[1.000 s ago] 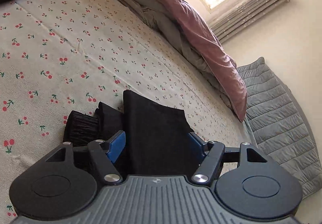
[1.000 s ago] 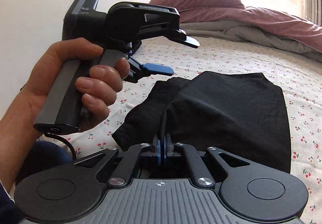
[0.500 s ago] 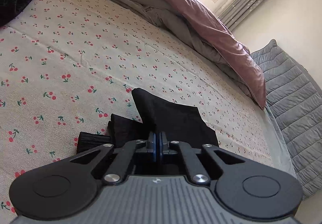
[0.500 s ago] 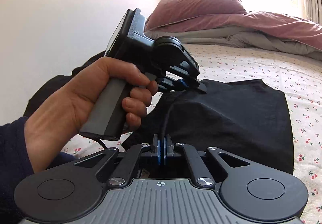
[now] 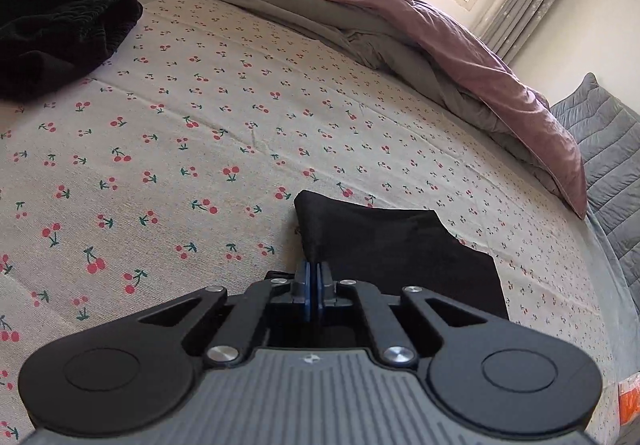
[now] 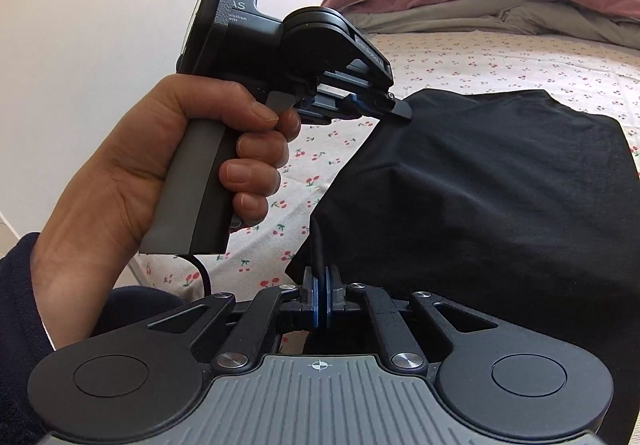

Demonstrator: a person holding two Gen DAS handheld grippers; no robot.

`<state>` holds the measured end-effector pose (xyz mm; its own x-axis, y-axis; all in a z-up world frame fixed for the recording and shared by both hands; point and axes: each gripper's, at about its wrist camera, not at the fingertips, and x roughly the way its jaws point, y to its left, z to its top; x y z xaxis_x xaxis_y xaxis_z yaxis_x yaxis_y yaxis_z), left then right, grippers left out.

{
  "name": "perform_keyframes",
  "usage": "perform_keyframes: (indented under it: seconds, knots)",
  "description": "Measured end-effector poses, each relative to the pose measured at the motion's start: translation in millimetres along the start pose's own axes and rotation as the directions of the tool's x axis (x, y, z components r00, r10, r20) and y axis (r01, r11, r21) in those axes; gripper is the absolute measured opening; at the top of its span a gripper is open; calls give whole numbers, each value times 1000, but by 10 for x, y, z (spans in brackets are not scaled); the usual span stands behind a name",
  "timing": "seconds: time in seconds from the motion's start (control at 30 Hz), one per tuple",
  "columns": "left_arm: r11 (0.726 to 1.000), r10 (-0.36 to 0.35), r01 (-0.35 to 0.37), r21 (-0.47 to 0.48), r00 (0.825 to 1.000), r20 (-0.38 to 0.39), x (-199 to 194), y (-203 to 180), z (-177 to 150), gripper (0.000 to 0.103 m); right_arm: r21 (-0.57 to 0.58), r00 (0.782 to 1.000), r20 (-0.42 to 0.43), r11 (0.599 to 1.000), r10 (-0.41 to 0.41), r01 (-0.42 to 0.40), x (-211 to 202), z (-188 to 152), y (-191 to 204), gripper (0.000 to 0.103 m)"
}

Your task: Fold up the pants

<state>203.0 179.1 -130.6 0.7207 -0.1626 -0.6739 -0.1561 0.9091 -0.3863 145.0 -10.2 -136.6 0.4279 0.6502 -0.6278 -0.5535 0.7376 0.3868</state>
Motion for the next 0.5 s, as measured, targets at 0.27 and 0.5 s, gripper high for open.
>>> perform_keyframes:
  seconds: [0.27, 0.5]
  knots:
    - [994, 106, -106, -2, 994, 10, -22, 64, -34, 0, 88, 996, -63, 994, 65, -59, -116, 76, -230, 39]
    - [1000, -17, 17, 1, 996, 82, -183, -37, -50, 0, 190, 965, 40, 946, 260, -263, -942, 197, -539, 68]
